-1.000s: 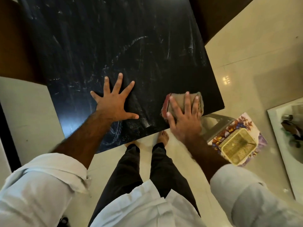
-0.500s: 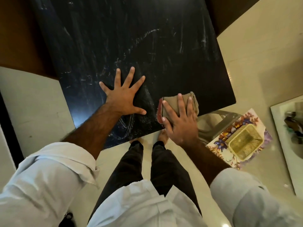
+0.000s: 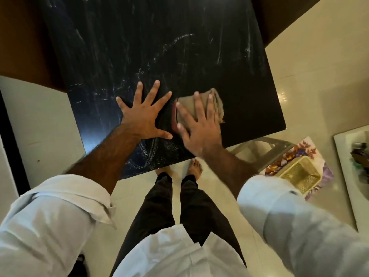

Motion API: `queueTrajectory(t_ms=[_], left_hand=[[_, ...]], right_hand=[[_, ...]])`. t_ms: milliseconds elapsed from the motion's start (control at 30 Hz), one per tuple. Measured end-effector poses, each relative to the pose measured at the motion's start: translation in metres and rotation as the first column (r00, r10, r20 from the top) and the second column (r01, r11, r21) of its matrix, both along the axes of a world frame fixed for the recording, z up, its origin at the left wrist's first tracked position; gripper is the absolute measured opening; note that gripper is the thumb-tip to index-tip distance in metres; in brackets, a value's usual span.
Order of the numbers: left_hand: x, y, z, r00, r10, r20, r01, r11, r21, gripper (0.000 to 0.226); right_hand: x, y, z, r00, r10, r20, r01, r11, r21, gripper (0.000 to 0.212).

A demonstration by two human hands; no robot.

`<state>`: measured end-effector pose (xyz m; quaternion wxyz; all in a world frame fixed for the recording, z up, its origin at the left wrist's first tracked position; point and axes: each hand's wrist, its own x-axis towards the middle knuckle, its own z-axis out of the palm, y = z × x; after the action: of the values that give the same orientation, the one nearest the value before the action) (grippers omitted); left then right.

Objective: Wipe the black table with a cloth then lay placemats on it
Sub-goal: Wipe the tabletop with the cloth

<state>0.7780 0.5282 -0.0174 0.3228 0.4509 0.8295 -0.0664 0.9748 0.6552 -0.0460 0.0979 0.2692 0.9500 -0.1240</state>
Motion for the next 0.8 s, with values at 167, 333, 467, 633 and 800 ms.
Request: queueTrajectory(t_ms=[167, 333, 467, 633, 800], left_hand=[[-0.001, 0.0, 0.003, 1.0, 0.004, -0.014, -0.004, 1.0, -0.014, 0.148], [-0.001, 0.0, -0.001, 1.0, 0.011, -0.011, -0.011, 1.0, -0.007, 0.15], [0.0, 0.0, -0.001, 0.999, 0.042, 0.0, -0.042, 0.999, 0.027, 0.162], [0.009, -0.007, -0.004, 0.997, 0.076, -0.004, -0.075, 0.99, 0.117, 0.166], [0.036, -0.01, -0.006, 0.997, 0.047, -0.061, -0.033, 0.977, 0.212, 0.143]], right_hand=[[0.077, -0.007, 0.009, 0.999, 0.009, 0.046, -0.007, 0.999, -0.042, 0.073], [0.04, 0.032, 0.002, 0.982, -0.187, 0.035, 0.186, 0.982, 0.02, 0.072], [-0.017, 0.028, -0.004, 0.975, -0.222, -0.019, 0.222, 0.975, 0.01, 0.073], [-0.038, -0.02, 0.009, 1.0, 0.021, 0.015, -0.018, 0.987, -0.161, 0.073], [-0.023, 0.033, 0.046, 0.971, -0.216, -0.104, 0.179, 0.943, -0.28, 0.06]])
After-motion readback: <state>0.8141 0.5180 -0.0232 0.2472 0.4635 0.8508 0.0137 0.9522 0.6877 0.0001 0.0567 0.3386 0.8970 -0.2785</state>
